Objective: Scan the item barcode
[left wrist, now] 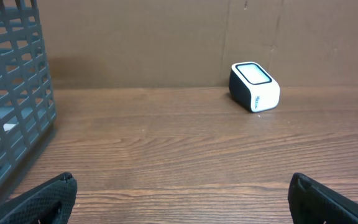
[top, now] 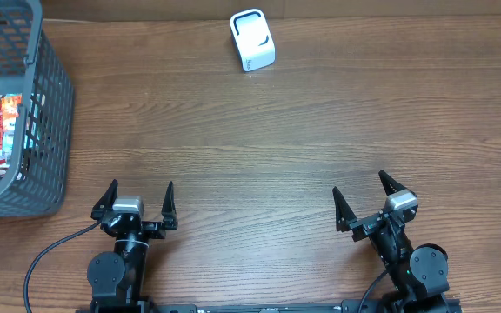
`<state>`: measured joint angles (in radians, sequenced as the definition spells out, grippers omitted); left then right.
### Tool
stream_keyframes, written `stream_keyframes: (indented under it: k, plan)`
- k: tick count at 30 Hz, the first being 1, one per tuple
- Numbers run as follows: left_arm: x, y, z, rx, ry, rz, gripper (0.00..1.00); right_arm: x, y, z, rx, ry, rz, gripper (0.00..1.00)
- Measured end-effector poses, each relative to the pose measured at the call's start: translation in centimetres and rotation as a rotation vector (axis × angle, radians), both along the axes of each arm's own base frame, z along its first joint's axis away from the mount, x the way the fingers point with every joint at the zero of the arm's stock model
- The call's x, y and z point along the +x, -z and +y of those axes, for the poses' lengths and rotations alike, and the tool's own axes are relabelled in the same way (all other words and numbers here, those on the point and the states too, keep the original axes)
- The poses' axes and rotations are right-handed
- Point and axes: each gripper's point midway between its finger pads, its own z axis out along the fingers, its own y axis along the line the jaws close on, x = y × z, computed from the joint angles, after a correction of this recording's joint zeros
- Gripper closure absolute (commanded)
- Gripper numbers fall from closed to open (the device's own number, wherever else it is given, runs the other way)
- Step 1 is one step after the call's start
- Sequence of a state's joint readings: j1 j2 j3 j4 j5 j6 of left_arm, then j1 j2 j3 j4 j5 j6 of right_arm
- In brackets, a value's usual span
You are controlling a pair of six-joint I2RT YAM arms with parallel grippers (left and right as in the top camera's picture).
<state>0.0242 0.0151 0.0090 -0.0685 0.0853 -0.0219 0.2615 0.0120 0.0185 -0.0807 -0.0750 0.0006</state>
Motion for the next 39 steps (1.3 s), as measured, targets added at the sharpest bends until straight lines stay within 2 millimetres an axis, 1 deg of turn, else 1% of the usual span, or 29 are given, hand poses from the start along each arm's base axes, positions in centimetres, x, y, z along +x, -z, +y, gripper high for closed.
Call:
stream_keyframes:
  k: [5, 39]
  plan:
    - [-0.03, 0.00, -0.57, 0.000, 0.023, 0.000, 0.00, 0.00, -0.03, 0.00, 0.000, 0.000, -0.001, 0.00]
    - [-0.02, 0.00, -0.56, 0.000, 0.022, 0.000, 0.00, 0.00, 0.00, 0.01, 0.000, 0.000, 0.000, 0.00]
